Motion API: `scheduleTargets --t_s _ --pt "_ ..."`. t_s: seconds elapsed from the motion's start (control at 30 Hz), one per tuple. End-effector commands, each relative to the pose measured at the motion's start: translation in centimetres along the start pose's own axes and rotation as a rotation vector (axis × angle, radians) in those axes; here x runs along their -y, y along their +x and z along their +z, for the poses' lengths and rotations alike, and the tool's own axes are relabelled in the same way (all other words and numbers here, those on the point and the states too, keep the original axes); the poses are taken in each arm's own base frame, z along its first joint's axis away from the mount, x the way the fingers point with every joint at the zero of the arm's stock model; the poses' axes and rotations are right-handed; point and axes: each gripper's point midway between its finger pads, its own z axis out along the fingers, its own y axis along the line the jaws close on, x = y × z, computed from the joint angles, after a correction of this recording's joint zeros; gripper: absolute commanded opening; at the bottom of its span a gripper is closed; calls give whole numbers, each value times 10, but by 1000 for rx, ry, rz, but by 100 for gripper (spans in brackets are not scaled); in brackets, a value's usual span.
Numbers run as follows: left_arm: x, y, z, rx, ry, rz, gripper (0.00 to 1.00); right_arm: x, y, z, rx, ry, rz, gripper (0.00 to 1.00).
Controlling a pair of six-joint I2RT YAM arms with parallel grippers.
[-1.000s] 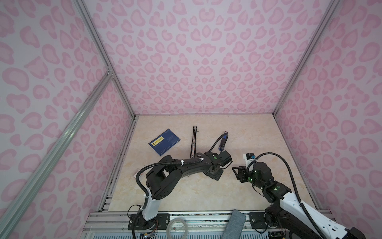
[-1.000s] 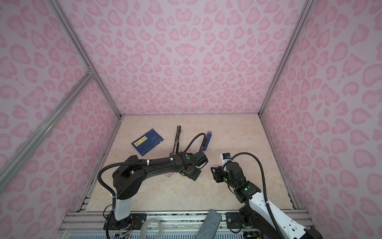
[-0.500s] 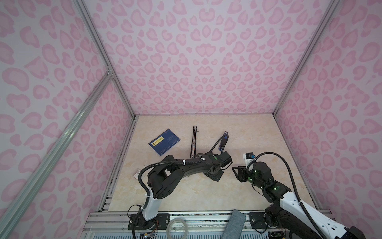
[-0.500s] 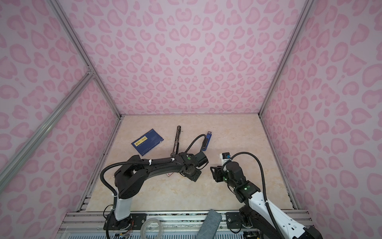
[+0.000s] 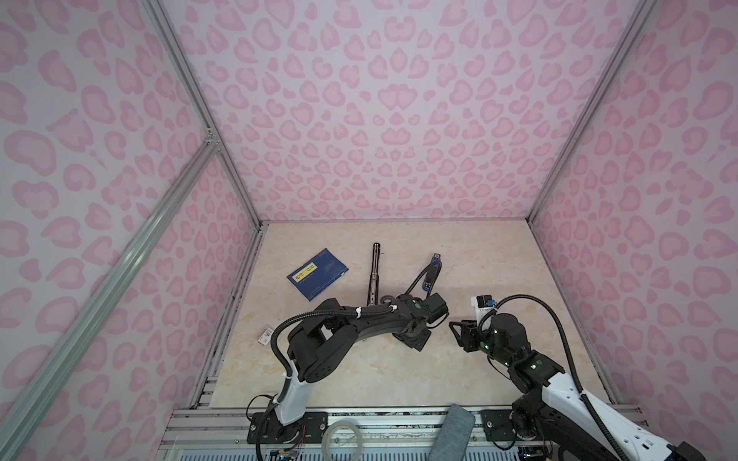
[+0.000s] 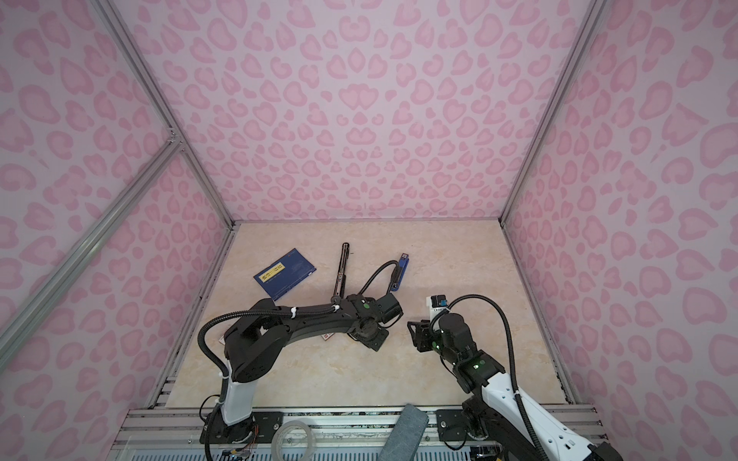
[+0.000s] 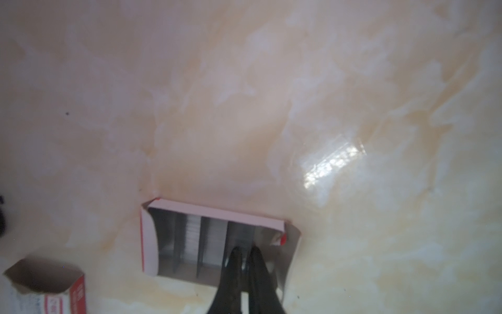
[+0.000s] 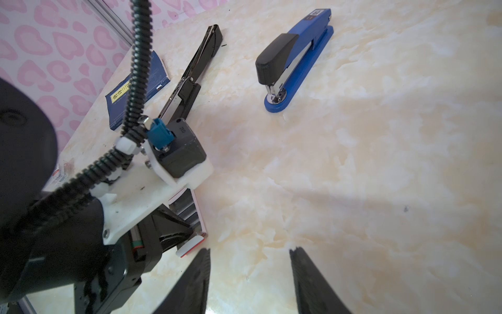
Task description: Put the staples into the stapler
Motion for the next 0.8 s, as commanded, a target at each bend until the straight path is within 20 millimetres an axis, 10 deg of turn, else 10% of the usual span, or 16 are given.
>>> scheduleTargets --t_s 0.0,0.77 --pt "0 -2 -5 6 -1 6 8 1 2 1 0 -2 9 51" --pt "-6 -11 -34 63 45 -26 3 1 2 4 1 -8 22 51"
